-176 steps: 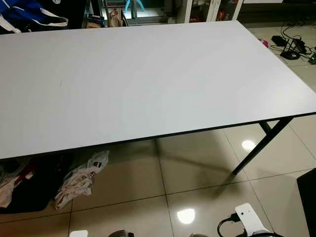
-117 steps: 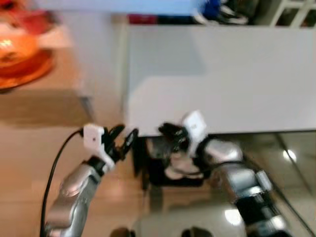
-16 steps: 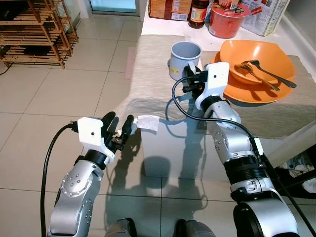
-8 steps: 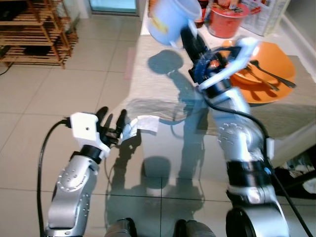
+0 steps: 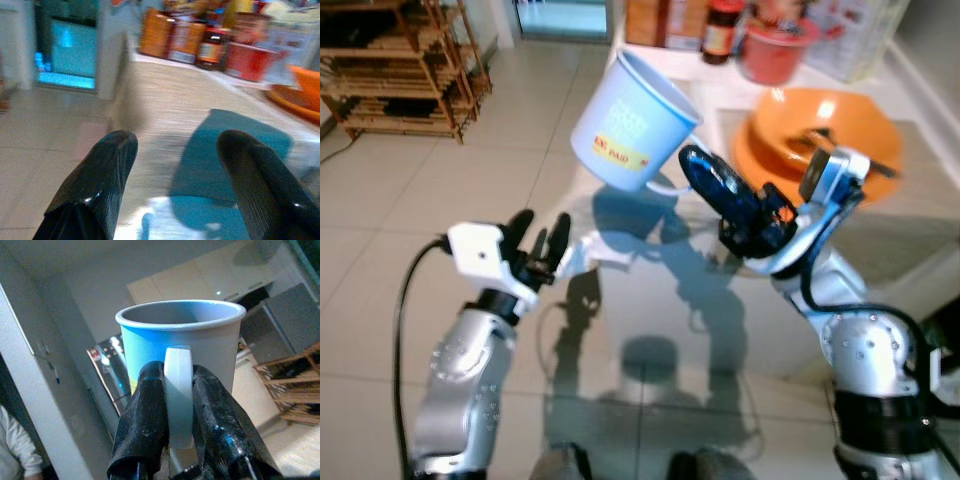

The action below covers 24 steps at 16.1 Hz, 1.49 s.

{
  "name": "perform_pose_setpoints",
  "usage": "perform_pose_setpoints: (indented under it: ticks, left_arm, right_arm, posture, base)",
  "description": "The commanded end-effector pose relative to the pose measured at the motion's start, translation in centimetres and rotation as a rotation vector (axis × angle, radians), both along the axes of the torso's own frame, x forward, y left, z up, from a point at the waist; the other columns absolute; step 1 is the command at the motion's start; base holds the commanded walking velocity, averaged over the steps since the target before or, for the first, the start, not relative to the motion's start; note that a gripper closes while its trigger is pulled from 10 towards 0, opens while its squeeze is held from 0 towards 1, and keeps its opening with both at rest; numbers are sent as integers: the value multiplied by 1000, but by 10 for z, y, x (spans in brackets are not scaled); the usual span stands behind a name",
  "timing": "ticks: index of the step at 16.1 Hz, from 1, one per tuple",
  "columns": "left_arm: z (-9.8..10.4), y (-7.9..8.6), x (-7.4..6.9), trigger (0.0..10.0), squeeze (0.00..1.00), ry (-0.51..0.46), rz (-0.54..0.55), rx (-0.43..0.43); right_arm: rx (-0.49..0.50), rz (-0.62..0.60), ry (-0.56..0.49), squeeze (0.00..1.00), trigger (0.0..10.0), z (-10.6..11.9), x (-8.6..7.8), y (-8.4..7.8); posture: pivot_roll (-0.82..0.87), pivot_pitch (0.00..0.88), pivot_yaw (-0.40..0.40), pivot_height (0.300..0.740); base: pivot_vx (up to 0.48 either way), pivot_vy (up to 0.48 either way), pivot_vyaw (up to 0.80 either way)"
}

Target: Setting the table

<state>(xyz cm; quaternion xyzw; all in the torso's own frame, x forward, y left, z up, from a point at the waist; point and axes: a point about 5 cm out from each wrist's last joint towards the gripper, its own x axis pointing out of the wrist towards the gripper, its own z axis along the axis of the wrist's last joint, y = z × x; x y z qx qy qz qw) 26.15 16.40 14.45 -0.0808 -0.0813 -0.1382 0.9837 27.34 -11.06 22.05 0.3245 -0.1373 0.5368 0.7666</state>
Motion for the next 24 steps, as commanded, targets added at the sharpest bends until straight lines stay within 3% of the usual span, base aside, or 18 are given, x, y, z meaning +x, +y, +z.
perform_pose_setpoints:
  ticks: [1,9,15,19,24]
  left_arm:
    - [0,2,0,10000,0,1,-9,-2]
    - [-14,8,-4,10000,0,31,0,-34]
    - [-10,1,-2,10000,0,8,-37,-31]
    - [-12,-8,-1,10000,0,15,-74,-20]
    - [-11,-13,0,10000,0,13,-92,-19]
  right_arm:
    - [23,17,-27,0,10000,6,-5,-2]
    - [-11,-31,25,0,10000,2,7,-3]
    - [-131,-260,92,0,10000,-13,28,1]
    - [-183,-517,172,0,10000,-25,47,-15]
    - [-261,-624,209,0,10000,-38,52,-20]
  posture:
    - [-112,95,21,740]
    - [-97,77,1,740]
    - [-106,69,-1,740]
    - [-115,76,12,740]
    - [-117,82,15,740]
  base:
    - [0,-454,0]
    - [0,-453,0]
    - [0,-453,0]
    - [0,-452,0]
    - [0,-452,0]
